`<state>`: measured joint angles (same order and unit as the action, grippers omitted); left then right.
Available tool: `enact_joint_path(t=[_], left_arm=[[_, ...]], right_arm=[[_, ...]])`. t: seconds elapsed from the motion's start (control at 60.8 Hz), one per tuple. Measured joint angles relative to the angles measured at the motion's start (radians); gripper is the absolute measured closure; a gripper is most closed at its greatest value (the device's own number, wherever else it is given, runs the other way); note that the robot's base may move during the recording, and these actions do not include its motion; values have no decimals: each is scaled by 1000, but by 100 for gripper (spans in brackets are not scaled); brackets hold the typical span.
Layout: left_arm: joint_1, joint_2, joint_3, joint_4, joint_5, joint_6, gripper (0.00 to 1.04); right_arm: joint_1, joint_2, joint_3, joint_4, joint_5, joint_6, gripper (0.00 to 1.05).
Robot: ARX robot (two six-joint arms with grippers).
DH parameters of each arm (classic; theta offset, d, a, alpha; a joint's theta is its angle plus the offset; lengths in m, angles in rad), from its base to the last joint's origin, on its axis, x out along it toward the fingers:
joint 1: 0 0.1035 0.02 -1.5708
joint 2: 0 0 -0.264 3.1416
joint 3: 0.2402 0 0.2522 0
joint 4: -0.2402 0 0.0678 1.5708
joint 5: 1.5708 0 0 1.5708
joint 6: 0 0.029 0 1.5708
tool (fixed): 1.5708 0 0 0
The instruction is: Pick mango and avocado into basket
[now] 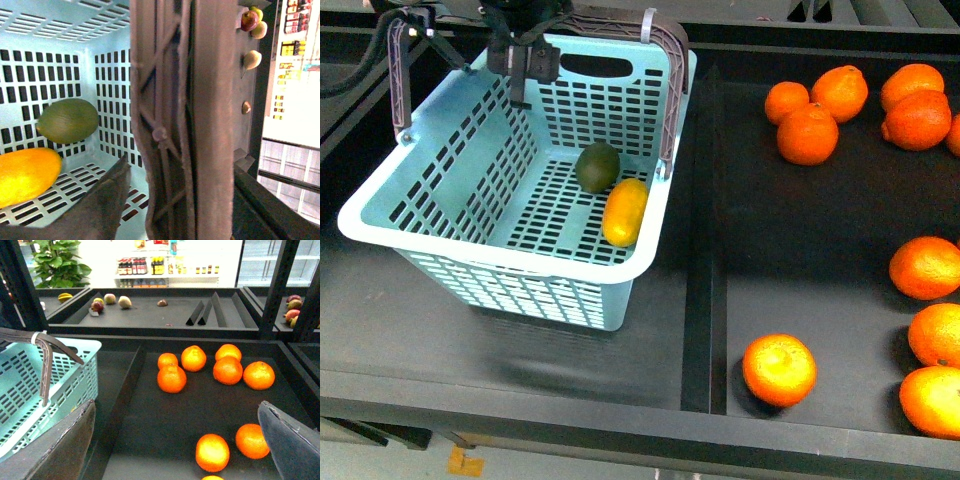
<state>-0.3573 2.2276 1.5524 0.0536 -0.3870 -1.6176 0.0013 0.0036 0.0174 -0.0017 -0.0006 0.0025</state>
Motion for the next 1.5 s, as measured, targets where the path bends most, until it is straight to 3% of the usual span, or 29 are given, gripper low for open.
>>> enact_joint_path(t=[0.198,0.428,0.494,0.543,0.609,0.675,0.774,0.889,0.971,1.136,1.234,1.498], left_arm=[[46,-194,-180,-59,-101,-16,7],[103,-387,-386,-113,-105,-12,9],[126,-402,-548,313,95,315,23],[139,-417,-674,570,169,583,32],[159,-474,-844,861,208,994,46],[185,-564,-950,1001,225,1284,60],[218,-665,-1062,1038,242,1496,80],[236,-745,-1182,1040,277,1570,103],[253,-783,-1254,1098,287,1592,103],[282,-916,-1370,1061,313,1599,103],[333,-1022,-1419,1007,382,1603,103],[353,-1270,-1497,838,385,1604,103]], right_arm=[[0,0,0,0,0,0,9],[0,0,0,0,0,0,9],[0,0,0,0,0,0,9],[0,0,0,0,1,0,9],[0,0,0,0,1,0,9],[0,0,0,0,1,0,9],[0,0,0,0,0,0,9],[0,0,0,0,1,0,9],[0,0,0,0,0,0,9],[0,0,0,0,0,0,9],[0,0,0,0,1,0,9],[0,0,0,0,1,0,9]])
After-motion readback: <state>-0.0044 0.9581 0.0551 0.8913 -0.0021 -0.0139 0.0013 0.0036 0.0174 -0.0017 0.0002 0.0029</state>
